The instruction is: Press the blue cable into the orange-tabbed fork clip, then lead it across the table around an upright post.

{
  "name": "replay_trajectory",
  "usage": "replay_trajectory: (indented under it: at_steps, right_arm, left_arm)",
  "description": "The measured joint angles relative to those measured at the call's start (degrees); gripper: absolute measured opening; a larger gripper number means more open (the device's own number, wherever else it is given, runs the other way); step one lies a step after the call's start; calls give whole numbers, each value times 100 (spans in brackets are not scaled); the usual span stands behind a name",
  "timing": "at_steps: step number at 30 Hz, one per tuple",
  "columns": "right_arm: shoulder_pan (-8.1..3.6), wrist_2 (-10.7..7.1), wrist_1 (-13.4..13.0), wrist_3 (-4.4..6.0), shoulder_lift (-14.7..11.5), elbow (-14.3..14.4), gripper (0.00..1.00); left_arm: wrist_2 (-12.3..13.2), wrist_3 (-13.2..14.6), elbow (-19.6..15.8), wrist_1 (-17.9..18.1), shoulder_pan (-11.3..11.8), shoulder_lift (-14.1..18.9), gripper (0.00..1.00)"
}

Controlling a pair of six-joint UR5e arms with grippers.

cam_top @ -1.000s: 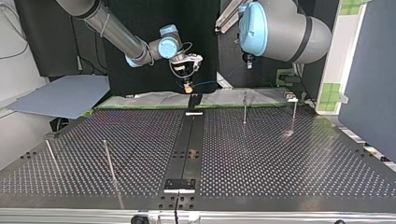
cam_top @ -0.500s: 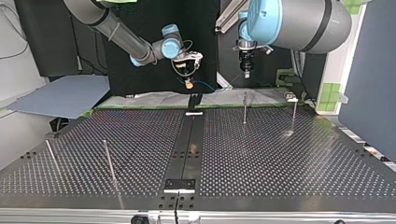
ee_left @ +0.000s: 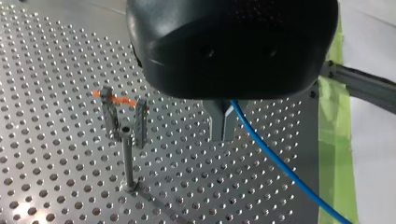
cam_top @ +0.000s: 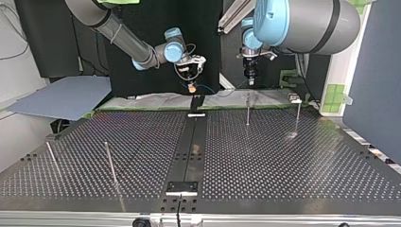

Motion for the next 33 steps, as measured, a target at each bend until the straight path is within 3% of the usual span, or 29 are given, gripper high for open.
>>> replay_trajectory:
  at_steps: [8, 33]
  right_arm:
    - [1, -2, 183, -88, 3, -205, 0]
    - [46, -8, 345, -129, 19, -474, 0]
  left_arm:
    - [-25, -95, 217, -166, 149, 1, 0]
    - [134, -204, 657, -387, 486, 44, 0]
